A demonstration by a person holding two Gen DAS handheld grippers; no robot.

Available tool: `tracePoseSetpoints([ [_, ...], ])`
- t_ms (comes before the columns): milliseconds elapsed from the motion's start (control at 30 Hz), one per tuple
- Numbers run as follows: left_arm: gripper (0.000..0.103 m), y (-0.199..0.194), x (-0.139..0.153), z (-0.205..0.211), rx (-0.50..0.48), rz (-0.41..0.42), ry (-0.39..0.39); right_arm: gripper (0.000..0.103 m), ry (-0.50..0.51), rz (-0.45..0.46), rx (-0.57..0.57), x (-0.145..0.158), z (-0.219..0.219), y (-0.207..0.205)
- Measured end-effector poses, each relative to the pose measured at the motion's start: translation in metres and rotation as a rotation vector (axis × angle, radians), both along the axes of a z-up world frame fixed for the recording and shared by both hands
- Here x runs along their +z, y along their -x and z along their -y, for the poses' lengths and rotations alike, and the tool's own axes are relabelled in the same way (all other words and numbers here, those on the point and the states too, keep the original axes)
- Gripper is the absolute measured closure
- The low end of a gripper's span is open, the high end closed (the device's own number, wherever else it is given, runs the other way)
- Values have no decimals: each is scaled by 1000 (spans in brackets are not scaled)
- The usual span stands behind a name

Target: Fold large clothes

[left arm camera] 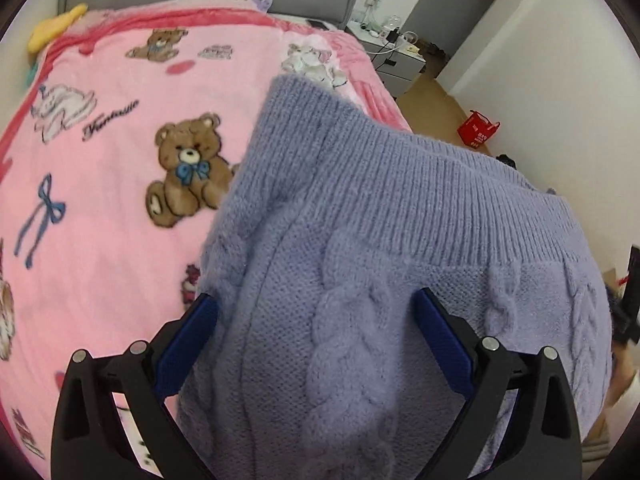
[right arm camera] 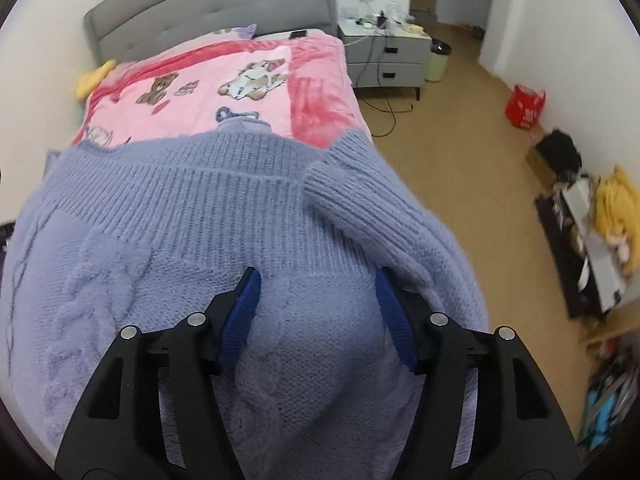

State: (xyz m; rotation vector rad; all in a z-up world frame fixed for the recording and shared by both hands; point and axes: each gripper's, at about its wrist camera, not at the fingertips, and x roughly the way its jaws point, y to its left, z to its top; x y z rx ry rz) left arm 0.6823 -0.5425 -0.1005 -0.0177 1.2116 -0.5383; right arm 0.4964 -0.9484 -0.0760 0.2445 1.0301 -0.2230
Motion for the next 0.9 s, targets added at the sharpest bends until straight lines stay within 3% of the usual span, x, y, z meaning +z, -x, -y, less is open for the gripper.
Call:
tracePoseSetpoints([
  [100,5,-2,-1,6,-1,9,-11,40,0,24,-16,-3,-2,-2],
  [200,5,5,11,6,-2,59,-11,29,17,75,-22,14,-7,7],
  [267,5,12,20,2,0,98,-11,8,35,154,-15,32,-15,22],
  [400,5,41,51,-5,8,194,24,8,86,250,-30,66,-33,55],
  [500,5,71,74,-6,34,265,-5,8,60,229,-37,85,-47,74],
  [567,5,89,84,-5,16,265,-18,8,50,198,-56,95,-60,90],
  [733,5,159,112,-4,41,254,20,8,27,225,-92,120,-90,132],
  [900,5,218,140,1,95,321,-85,8,110,228,-106,144,-123,173],
])
